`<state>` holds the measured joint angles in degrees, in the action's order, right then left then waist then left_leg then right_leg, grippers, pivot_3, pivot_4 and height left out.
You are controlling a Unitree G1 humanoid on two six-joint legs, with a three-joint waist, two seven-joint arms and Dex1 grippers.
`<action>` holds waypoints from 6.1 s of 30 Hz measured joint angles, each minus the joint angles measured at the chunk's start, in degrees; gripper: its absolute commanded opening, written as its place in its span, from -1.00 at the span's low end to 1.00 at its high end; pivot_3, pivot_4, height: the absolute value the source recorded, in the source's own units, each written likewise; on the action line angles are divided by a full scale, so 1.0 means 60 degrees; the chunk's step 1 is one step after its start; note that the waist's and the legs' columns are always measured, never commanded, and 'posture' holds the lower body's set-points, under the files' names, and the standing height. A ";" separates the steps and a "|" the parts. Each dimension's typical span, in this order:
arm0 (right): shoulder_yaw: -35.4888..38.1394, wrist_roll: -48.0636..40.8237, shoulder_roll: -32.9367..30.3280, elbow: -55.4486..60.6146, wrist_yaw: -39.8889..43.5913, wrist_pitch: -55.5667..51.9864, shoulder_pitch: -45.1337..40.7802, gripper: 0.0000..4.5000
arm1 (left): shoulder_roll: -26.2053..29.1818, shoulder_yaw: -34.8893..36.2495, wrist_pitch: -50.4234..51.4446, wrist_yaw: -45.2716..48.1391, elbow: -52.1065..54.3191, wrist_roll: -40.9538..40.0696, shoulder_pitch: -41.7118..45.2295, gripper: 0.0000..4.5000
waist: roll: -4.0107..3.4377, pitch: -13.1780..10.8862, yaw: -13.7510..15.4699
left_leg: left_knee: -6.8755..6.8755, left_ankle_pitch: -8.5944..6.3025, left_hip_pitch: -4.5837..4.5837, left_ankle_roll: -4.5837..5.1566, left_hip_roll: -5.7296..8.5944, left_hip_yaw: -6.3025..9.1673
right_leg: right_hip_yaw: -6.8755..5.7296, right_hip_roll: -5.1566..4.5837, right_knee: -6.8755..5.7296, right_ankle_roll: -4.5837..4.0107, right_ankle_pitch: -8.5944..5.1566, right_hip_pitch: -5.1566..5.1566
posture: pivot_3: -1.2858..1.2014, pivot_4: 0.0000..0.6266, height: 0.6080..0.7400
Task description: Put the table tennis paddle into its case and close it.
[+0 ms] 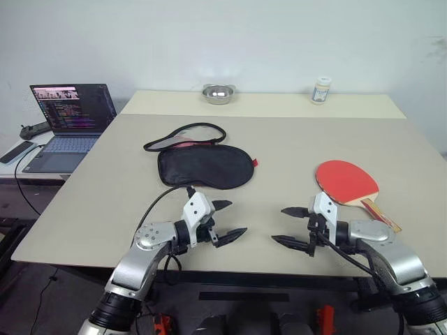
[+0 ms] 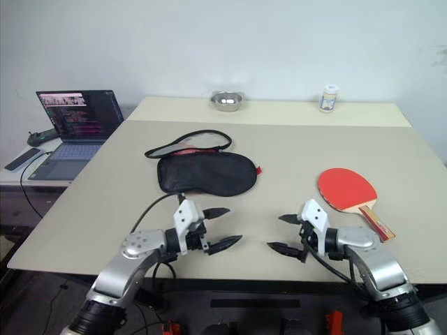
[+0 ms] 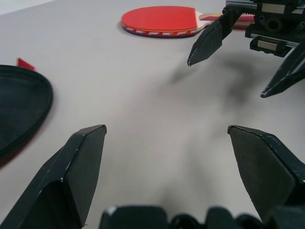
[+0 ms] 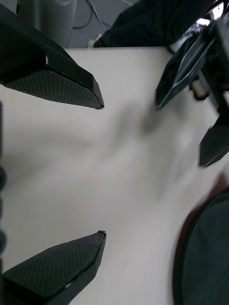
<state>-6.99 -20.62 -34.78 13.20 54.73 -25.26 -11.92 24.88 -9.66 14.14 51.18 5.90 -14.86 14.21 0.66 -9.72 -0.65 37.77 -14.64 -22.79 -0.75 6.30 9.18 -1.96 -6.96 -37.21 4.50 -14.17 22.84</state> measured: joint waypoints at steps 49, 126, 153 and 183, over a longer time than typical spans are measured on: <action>0.0536 -0.1285 -0.0111 0.2397 -0.1265 -0.1909 -0.0510 1.00 | 0.1459 0.3114 0.2016 -0.0008 -0.3775 -0.1511 0.0944 0.98 | 0.0007 0.0005 0.0033 | 0.0002 -0.0001 -0.0024 0.0000 -0.0004 -0.0004 | 0.0005 0.0003 -0.0004 0.0001 0.0003 0.0043 | 0.03 -0.52 1.00; 0.0802 -0.0851 -0.2395 0.2531 -0.0135 -0.1168 -0.1444 1.00 | -0.2344 0.4493 0.6835 -0.1162 -0.4413 -0.4016 0.3932 -0.99 | 0.0116 -0.0051 -0.0099 | 0.0036 0.0017 -0.0025 -0.0029 0.0007 -0.0026 | 0.0021 -0.0012 -0.0086 0.0006 0.0000 0.0055 | 0.03 -0.52 1.00; 0.1094 -0.0856 -0.1763 0.1771 -0.1002 -0.2014 -0.1612 1.00 | -0.2243 0.2872 0.6481 -0.1702 -0.3270 -0.3769 0.2776 0.94 | 0.0115 -0.0050 0.0037 | 0.0031 0.0017 -0.0017 -0.0031 0.0001 -0.0052 | 0.0061 -0.0008 -0.0086 0.0003 0.0000 0.0062 | 0.03 -0.52 1.00; 0.0581 -0.1615 0.4061 -0.0186 -0.6390 -0.7662 -0.2840 1.00 | 0.3025 0.2139 0.2667 0.2938 -0.1436 -0.2469 0.0840 0.99 | 0.0090 -0.0046 -0.0052 | -0.0005 -0.0008 0.0001 0.0012 -0.0010 -0.0125 | 0.0175 0.0013 -0.0110 -0.0001 -0.0001 0.0123 | 0.03 -0.52 1.00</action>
<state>-3.50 -30.30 -10.42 12.09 16.39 -71.23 -28.96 43.02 3.17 30.14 68.81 -2.71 -29.67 19.25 1.20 -10.00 -0.96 37.74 -14.69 -22.78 -0.68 6.24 8.43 -0.91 -6.88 -37.87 4.50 -14.18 23.58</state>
